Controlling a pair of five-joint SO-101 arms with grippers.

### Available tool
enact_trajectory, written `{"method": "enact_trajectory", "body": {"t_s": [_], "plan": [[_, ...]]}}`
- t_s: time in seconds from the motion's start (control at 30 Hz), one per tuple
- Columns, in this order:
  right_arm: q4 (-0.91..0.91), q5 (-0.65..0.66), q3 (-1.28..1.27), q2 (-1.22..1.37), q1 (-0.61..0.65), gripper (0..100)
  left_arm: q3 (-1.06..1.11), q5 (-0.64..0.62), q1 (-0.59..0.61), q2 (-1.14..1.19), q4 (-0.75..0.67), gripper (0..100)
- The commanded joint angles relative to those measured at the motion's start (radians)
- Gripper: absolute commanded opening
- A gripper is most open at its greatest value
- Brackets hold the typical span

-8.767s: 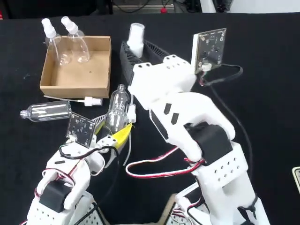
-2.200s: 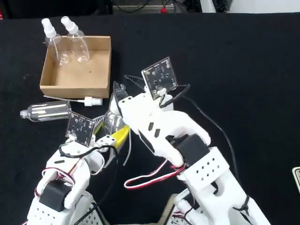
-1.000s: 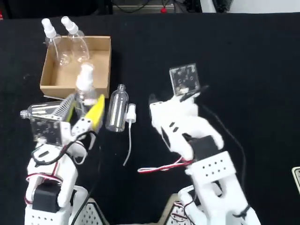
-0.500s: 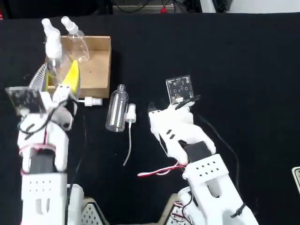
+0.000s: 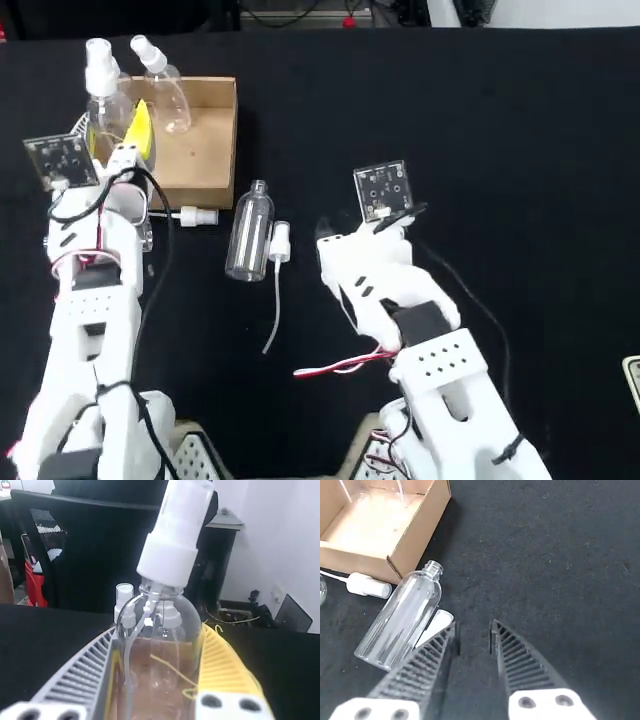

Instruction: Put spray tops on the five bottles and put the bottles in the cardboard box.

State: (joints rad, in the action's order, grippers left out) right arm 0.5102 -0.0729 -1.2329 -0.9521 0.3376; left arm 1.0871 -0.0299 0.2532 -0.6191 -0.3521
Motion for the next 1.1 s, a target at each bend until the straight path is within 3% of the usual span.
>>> {"method": "enact_trajectory", "body": {"t_s": [0.0, 0.37, 0.67, 0.93, 1.07], "plan": [[-0.028, 0.005, 0.004, -0.021, -0.017, 9.9, -0.065, 0.002, 0.01, 0.068, -0.14, 13], [-0.028, 0.006, 0.004, -0.021, -0.017, 9.9, 0.054, -0.006, 0.038, 0.098, -0.344, 13], [-0.028, 0.006, 0.004, -0.021, -0.017, 9.9, 0.05, -0.003, 0.039, 0.11, -0.358, 13], [-0.028, 0.006, 0.004, -0.021, -0.017, 9.9, -0.099, -0.005, 0.05, 0.344, -0.367, 13], [-0.026, 0.002, 0.002, -0.018, -0.017, 9.9, -0.125, -0.005, 0.05, 0.417, -0.473, 13]]}}
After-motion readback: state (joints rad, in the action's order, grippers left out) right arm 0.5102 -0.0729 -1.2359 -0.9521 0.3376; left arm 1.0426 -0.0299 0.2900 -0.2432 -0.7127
